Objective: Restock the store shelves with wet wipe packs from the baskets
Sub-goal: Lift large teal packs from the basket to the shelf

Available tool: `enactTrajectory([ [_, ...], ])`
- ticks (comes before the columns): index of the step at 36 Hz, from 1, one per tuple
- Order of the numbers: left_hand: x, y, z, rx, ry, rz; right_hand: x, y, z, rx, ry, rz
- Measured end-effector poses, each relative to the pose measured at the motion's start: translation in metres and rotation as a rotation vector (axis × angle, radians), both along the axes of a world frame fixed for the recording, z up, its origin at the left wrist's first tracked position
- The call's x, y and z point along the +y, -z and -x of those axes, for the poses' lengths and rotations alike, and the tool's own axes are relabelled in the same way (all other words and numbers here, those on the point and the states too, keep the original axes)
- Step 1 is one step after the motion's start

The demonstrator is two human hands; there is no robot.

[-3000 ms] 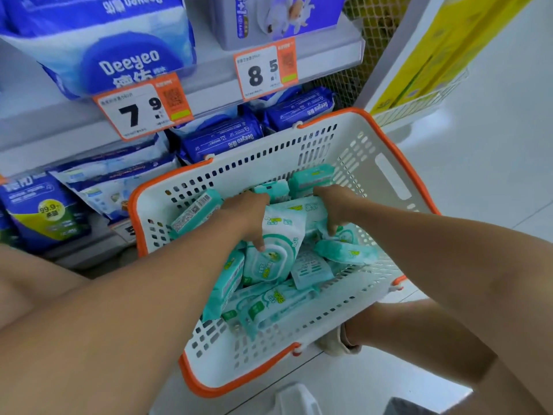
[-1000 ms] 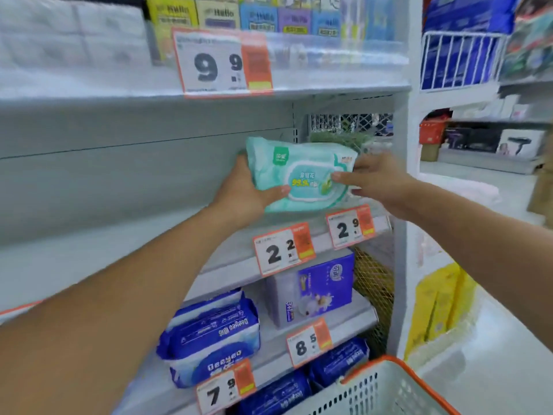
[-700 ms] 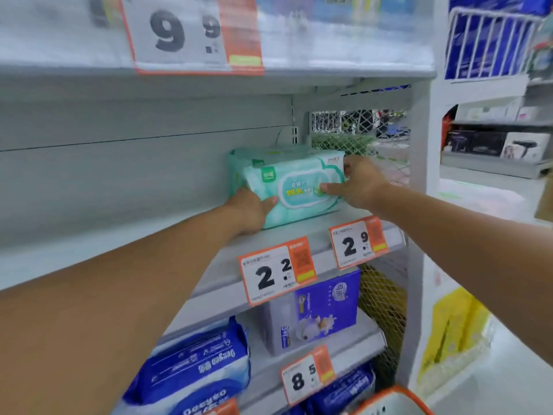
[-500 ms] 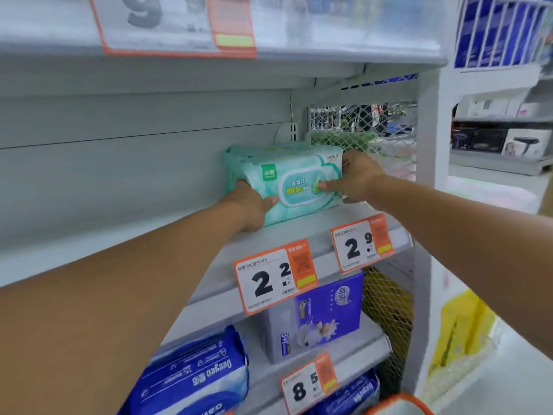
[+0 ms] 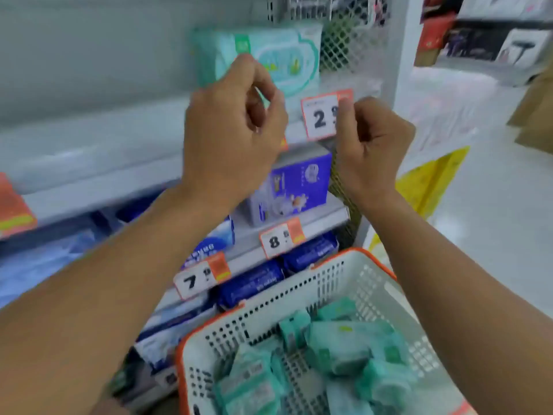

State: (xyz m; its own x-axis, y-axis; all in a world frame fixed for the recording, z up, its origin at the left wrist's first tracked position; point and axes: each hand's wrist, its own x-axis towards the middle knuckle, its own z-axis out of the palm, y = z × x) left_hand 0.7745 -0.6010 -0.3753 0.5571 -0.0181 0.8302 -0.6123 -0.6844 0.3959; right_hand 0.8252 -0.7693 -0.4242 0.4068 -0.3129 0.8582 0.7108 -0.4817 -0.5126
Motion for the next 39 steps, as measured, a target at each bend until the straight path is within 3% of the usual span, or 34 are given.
enactTrajectory([
  [3,-0.021,0.096,0.044,0.543,0.197,-0.344,0.006,0.084,0.024,0.226,0.011,0.201],
  [6,-0.017,0.174,0.074,1.002,0.236,-0.9,-0.012,0.179,0.038,0.748,-0.107,0.793],
  [9,-0.014,0.21,0.095,1.16,0.306,-1.186,-0.04,0.247,0.061,1.36,-0.181,1.165],
  [12,-0.023,0.219,0.102,1.27,0.343,-1.324,-0.058,0.291,0.083,1.618,-0.177,1.172],
  [15,-0.03,0.22,0.096,1.286,0.383,-1.348,-0.068,0.322,0.091,1.642,-0.103,1.286],
  [21,-0.031,0.225,0.079,1.235,0.367,-1.394,-0.051,0.348,0.08,1.469,-0.019,1.566],
  [31,-0.016,0.218,0.058,1.289,0.323,-1.511,-0.057,0.335,0.07,1.348,-0.164,1.502],
  [35,-0.019,0.174,0.042,1.241,0.265,-1.363,-0.044,0.278,0.06,1.337,-0.281,1.332],
  [39,-0.001,0.122,0.031,1.101,0.273,-0.965,-0.029,0.165,0.046,1.269,-0.487,1.103],
])
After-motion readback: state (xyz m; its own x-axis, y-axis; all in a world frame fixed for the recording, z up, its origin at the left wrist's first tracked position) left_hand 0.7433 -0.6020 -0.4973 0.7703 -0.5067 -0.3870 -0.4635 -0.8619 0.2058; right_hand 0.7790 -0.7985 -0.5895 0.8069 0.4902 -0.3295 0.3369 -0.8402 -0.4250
